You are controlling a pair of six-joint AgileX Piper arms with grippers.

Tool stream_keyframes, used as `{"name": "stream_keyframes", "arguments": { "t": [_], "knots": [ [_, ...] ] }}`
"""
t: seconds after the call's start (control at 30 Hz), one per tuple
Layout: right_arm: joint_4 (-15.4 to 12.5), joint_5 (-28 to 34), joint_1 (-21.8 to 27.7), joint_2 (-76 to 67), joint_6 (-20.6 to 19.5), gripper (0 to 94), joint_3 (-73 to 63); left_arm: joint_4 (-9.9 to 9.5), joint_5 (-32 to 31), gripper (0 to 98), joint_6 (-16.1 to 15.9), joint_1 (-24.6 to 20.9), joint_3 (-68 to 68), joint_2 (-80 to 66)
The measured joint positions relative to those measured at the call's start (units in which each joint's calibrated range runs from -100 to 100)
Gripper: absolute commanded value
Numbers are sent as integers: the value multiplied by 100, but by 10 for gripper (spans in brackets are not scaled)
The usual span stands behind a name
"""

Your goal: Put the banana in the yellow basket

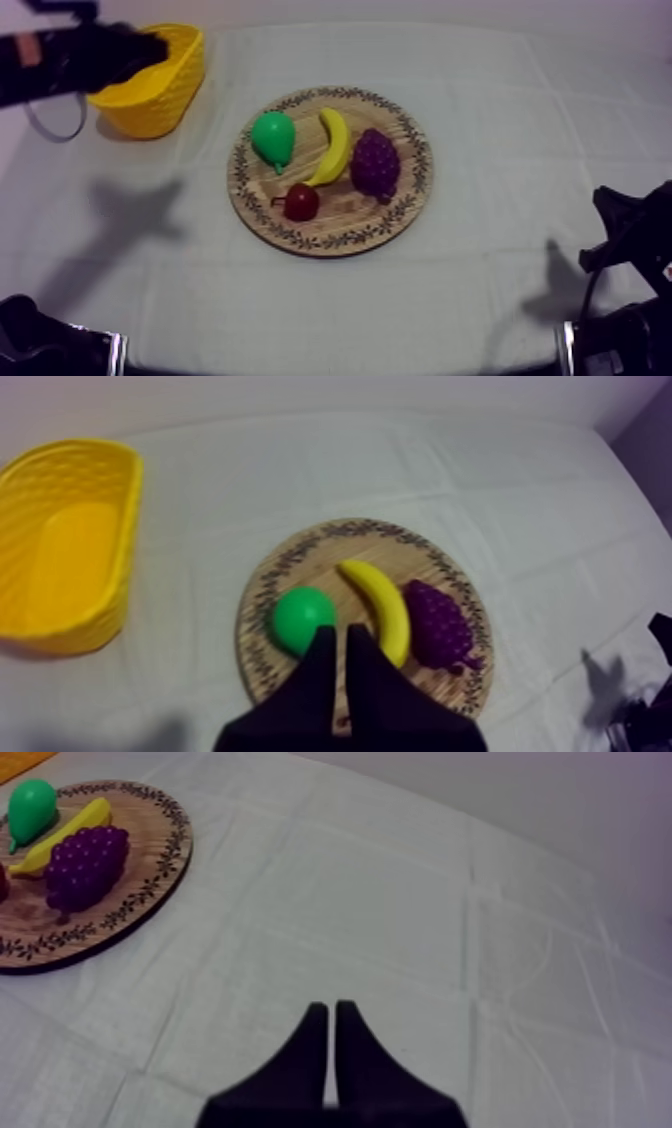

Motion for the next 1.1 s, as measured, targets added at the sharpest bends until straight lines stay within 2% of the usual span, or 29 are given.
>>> {"name": "stream_keyframes", "arguments": {
  "t": [0.27,0.47,0.73,0.83,1.1],
  "knots": [
    [0,0,0,0,0,3,0,279,-49,49,-104,232,-1417,2172],
    [0,0,0,0,0,3,0,437,219,57,-126,275,-2140,3522],
    [0,0,-16,0,0,3,0,610,1156,66,-205,323,-3151,4621],
    [0,0,-16,0,0,3,0,631,1571,68,-206,369,-3533,4794],
    [0,0,-16,0,0,3,0,834,2276,71,-160,403,-4131,5045]
  ]
}}
